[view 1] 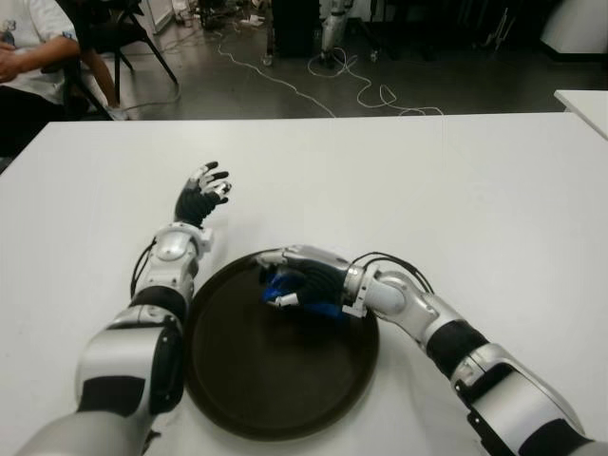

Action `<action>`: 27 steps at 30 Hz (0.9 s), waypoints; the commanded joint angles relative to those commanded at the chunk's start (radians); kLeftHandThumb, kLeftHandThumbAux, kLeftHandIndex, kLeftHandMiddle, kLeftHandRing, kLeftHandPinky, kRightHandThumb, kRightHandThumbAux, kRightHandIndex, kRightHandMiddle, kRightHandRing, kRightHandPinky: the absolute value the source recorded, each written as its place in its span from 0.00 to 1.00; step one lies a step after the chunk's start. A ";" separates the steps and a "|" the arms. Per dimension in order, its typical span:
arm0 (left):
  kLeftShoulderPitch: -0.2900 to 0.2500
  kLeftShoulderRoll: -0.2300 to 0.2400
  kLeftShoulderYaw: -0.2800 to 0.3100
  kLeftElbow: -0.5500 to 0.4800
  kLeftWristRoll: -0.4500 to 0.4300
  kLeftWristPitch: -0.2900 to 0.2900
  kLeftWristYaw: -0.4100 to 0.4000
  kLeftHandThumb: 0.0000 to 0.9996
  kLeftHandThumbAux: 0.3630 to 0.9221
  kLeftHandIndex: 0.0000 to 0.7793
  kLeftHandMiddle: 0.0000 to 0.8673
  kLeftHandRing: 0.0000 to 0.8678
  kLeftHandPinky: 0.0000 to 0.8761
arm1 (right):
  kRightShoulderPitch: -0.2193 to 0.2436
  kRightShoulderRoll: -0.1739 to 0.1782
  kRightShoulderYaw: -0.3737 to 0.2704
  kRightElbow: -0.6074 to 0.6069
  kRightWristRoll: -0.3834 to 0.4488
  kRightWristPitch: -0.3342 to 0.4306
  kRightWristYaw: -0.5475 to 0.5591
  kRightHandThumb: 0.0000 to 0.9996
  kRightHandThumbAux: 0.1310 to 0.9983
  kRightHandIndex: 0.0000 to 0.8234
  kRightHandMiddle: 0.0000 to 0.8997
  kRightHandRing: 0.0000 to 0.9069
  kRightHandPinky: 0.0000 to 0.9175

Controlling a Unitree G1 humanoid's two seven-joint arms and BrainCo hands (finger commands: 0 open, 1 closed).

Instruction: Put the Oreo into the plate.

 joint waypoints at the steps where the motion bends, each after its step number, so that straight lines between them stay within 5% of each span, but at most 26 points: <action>1: 0.000 0.000 0.000 0.000 0.000 0.000 0.000 0.05 0.60 0.17 0.26 0.26 0.28 | 0.001 -0.001 0.001 -0.002 -0.004 0.002 -0.005 0.00 0.35 0.00 0.03 0.02 0.05; 27: -0.001 0.003 -0.003 0.003 0.007 -0.008 -0.004 0.03 0.56 0.16 0.24 0.26 0.28 | -0.020 -0.002 0.024 0.018 -0.064 0.047 -0.058 0.00 0.17 0.00 0.00 0.00 0.00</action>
